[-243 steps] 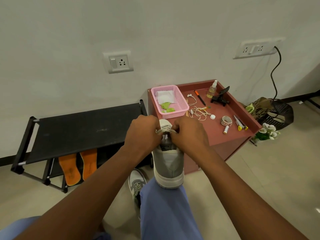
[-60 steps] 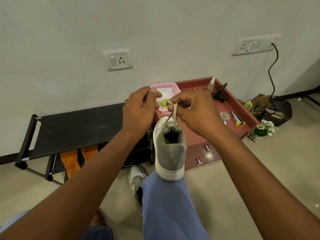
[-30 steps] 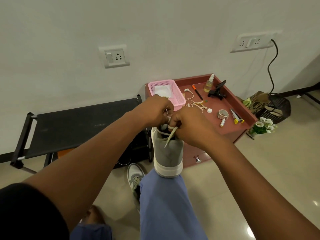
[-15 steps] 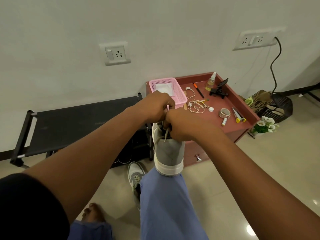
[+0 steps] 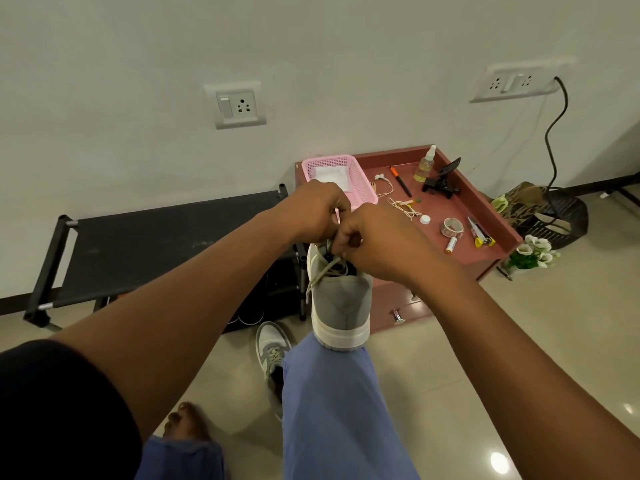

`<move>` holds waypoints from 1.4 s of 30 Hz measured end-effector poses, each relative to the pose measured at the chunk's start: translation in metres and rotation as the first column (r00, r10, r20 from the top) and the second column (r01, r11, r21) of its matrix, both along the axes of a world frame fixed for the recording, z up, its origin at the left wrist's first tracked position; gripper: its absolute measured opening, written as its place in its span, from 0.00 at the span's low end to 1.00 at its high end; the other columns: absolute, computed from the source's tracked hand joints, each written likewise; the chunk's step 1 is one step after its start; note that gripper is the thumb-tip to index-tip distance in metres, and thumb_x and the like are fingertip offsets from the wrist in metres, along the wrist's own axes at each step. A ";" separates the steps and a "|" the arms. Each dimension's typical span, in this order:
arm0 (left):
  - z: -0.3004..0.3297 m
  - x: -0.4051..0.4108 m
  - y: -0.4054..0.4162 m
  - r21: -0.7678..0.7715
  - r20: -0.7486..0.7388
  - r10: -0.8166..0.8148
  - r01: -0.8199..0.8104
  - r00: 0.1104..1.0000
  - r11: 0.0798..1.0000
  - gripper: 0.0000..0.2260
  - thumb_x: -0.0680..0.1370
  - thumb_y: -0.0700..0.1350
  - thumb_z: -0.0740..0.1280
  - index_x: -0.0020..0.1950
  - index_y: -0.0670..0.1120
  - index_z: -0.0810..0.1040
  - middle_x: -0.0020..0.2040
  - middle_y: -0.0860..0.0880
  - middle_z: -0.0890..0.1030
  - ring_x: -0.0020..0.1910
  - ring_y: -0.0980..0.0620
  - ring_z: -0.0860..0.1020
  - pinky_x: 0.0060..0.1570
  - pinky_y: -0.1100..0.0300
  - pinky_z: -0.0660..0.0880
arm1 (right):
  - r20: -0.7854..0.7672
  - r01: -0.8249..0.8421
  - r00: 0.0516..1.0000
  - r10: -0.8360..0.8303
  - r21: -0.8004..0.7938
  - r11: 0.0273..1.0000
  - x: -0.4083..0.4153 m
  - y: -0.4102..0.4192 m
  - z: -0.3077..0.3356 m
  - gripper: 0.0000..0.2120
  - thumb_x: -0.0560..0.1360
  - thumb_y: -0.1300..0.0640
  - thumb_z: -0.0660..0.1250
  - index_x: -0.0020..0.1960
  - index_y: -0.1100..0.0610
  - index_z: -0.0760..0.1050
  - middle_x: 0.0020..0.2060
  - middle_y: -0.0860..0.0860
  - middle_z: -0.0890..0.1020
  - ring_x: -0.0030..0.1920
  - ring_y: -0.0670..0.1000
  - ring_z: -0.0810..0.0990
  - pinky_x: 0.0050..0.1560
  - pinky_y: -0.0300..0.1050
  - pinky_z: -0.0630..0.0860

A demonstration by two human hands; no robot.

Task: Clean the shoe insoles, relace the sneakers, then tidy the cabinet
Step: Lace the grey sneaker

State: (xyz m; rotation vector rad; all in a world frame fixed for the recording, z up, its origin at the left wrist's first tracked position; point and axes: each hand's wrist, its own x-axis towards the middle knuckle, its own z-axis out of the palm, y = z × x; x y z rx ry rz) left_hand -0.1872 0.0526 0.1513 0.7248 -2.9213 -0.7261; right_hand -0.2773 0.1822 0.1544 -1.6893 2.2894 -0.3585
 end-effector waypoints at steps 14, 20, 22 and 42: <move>-0.003 -0.003 0.000 -0.015 0.031 0.014 -0.014 0.999 1.000 0.17 0.72 0.29 0.64 0.43 0.49 0.84 0.35 0.53 0.78 0.41 0.47 0.78 0.39 0.58 0.75 | 0.107 0.013 0.994 -0.037 0.215 0.977 0.010 -0.022 -0.017 0.13 0.74 0.49 0.77 0.52 0.56 0.86 0.48 0.53 0.86 0.46 0.52 0.81 0.43 0.36 0.78; -0.004 -0.001 -0.003 0.018 0.038 0.014 -0.015 0.999 1.000 0.08 0.74 0.35 0.72 0.45 0.47 0.86 0.40 0.52 0.81 0.42 0.48 0.82 0.37 0.62 0.74 | -0.148 0.170 0.977 -0.152 0.114 0.979 0.008 -0.007 -0.016 0.10 0.74 0.51 0.72 0.54 0.52 0.80 0.43 0.51 0.79 0.44 0.56 0.78 0.45 0.49 0.79; -0.005 -0.002 -0.003 0.015 0.034 0.004 -0.004 0.999 1.000 0.10 0.73 0.35 0.72 0.40 0.51 0.83 0.37 0.56 0.78 0.41 0.49 0.80 0.37 0.63 0.71 | -0.193 0.155 0.971 -0.140 0.068 0.986 0.010 -0.005 -0.016 0.10 0.74 0.48 0.73 0.52 0.50 0.78 0.41 0.51 0.76 0.43 0.56 0.77 0.43 0.49 0.77; -0.006 -0.005 0.001 0.053 0.018 0.115 -0.115 0.993 0.992 0.05 0.73 0.43 0.79 0.48 0.48 0.87 0.42 0.49 0.86 0.34 0.54 0.83 0.45 0.55 0.84 | 0.016 -0.061 0.998 0.059 0.352 0.934 0.006 -0.016 -0.021 0.16 0.80 0.55 0.58 0.64 0.51 0.79 0.55 0.54 0.83 0.51 0.56 0.80 0.57 0.57 0.80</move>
